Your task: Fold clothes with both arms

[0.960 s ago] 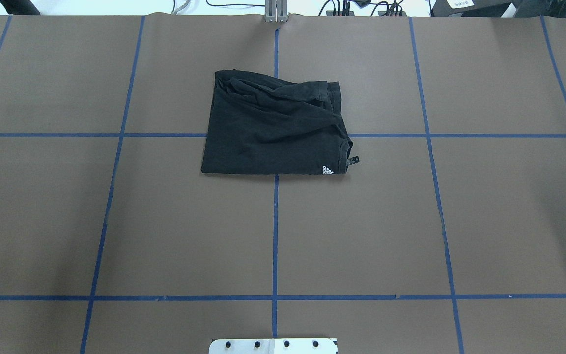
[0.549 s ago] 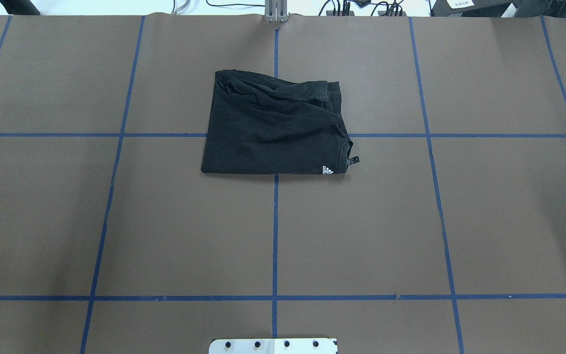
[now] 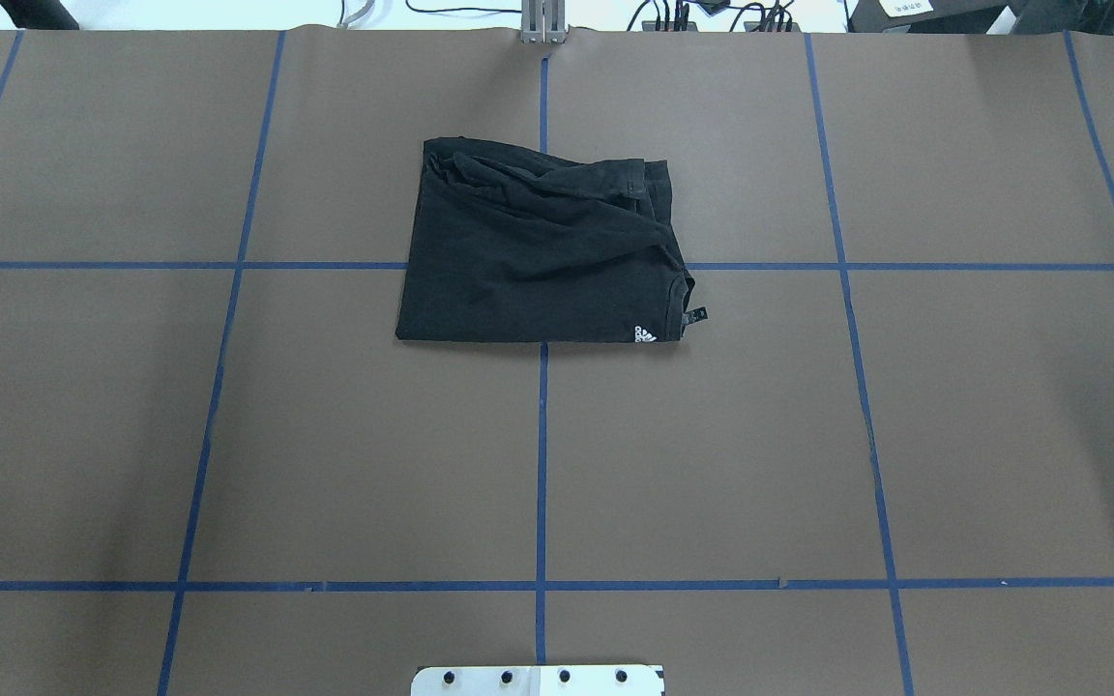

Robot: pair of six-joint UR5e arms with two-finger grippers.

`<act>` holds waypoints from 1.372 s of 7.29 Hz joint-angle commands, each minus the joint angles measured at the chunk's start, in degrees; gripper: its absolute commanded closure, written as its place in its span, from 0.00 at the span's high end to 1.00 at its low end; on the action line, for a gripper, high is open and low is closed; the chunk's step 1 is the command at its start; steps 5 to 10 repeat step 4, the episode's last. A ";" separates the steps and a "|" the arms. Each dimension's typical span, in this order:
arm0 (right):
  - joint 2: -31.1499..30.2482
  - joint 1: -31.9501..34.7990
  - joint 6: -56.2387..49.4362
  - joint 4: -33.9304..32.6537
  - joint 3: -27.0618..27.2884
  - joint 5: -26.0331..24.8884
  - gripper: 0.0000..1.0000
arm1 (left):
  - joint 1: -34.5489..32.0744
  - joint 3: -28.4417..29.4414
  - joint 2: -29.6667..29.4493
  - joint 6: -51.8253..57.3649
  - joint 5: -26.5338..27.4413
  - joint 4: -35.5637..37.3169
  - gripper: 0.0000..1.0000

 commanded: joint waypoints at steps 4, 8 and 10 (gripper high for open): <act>0.00 0.00 0.00 0.00 0.09 0.00 1.00 | 0.00 -0.52 0.10 -0.09 -0.09 0.00 1.00; 0.00 0.00 0.00 0.00 0.09 0.00 1.00 | 0.00 -0.52 0.10 -0.09 -0.09 0.00 1.00; 0.00 0.00 0.00 0.00 0.09 0.00 1.00 | 0.00 -0.52 0.10 -0.09 -0.09 0.00 1.00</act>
